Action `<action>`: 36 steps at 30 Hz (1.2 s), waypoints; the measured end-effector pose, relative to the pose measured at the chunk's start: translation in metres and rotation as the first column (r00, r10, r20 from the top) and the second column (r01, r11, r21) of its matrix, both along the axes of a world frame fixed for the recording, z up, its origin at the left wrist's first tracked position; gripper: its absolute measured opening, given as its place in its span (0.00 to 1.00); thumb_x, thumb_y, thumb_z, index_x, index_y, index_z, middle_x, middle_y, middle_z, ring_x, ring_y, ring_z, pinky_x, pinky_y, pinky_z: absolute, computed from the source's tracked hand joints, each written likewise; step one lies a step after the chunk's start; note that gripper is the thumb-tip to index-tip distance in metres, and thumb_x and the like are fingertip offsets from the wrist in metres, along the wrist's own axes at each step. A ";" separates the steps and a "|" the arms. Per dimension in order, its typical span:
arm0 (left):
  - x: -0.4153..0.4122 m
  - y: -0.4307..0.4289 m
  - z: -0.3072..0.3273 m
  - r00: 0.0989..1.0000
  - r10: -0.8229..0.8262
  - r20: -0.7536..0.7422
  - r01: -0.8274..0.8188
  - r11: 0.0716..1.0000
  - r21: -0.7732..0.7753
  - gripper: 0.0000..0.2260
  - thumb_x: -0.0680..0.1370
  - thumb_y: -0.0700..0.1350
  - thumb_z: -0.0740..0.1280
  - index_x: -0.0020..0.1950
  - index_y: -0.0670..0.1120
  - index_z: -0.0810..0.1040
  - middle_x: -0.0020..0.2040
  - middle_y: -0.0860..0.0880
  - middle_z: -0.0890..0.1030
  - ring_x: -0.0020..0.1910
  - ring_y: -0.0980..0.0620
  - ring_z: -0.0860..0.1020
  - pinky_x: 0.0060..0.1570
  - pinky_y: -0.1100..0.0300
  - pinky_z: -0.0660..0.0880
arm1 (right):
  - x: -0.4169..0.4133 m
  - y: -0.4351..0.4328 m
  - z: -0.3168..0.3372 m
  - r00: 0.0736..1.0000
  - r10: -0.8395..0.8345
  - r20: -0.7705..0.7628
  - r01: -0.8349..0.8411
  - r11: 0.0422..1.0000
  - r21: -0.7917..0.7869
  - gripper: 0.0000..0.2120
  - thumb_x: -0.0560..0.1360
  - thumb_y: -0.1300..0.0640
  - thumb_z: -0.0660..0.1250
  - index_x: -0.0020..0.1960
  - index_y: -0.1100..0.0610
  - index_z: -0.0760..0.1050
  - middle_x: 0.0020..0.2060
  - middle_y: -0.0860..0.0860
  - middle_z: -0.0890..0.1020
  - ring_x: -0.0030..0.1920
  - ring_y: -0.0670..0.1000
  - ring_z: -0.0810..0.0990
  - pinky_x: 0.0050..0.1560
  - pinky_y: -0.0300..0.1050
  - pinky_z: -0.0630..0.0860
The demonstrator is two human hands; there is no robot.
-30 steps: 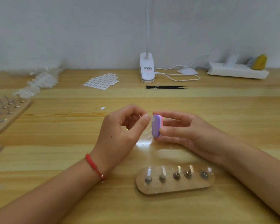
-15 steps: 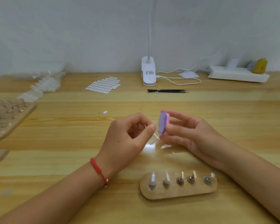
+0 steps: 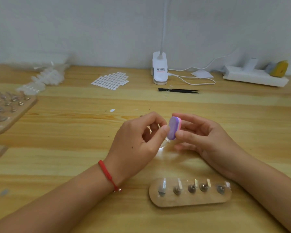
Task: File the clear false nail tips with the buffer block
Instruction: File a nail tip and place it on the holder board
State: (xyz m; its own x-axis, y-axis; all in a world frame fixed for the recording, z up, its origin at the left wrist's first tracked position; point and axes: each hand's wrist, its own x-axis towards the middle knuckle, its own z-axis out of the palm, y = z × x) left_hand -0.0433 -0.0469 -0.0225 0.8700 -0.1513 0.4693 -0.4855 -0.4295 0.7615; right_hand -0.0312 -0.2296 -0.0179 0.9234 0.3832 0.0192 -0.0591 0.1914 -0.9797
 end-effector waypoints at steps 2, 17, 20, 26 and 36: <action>-0.002 0.000 0.000 1.000 -0.015 0.007 0.015 1.000 0.009 0.05 0.74 0.47 0.66 0.38 0.51 0.75 0.29 0.56 0.71 0.25 0.57 0.67 0.29 0.62 0.64 | 0.001 -0.001 0.000 1.000 -0.013 -0.025 0.014 0.998 0.055 0.17 0.65 0.62 0.73 0.53 0.50 0.84 0.45 0.53 0.86 0.43 0.48 0.85 0.39 0.39 0.80; 0.002 -0.002 0.002 0.999 0.032 -0.028 -0.035 0.992 -0.120 0.06 0.75 0.48 0.64 0.39 0.52 0.73 0.31 0.58 0.70 0.21 0.58 0.63 0.25 0.70 0.58 | 0.000 0.000 -0.002 0.999 0.040 0.025 -0.040 0.999 -0.036 0.17 0.64 0.62 0.74 0.53 0.51 0.84 0.45 0.53 0.86 0.44 0.51 0.85 0.39 0.40 0.80; 0.000 -0.004 0.002 0.997 -0.062 -0.042 0.059 0.996 -0.066 0.06 0.75 0.47 0.65 0.38 0.52 0.73 0.29 0.58 0.70 0.21 0.59 0.62 0.26 0.70 0.58 | 0.000 -0.001 -0.002 1.000 0.002 0.009 -0.002 1.000 0.002 0.18 0.63 0.61 0.75 0.52 0.51 0.84 0.44 0.53 0.86 0.44 0.50 0.85 0.39 0.40 0.80; 0.001 -0.004 0.002 0.997 -0.062 -0.047 0.058 0.996 -0.066 0.06 0.76 0.47 0.65 0.38 0.53 0.73 0.30 0.57 0.70 0.23 0.58 0.64 0.27 0.68 0.60 | 0.001 -0.003 -0.001 0.999 0.012 -0.031 -0.012 1.000 0.006 0.20 0.62 0.58 0.76 0.54 0.49 0.84 0.47 0.54 0.86 0.45 0.51 0.85 0.40 0.40 0.80; 0.003 0.002 0.003 0.984 -0.081 -0.161 0.055 0.985 -0.162 0.05 0.75 0.49 0.65 0.39 0.53 0.74 0.30 0.58 0.71 0.22 0.59 0.64 0.26 0.71 0.58 | 0.001 0.001 0.003 1.000 0.021 -0.019 -0.023 0.993 -0.120 0.25 0.61 0.47 0.81 0.57 0.49 0.82 0.49 0.55 0.85 0.46 0.50 0.85 0.39 0.40 0.80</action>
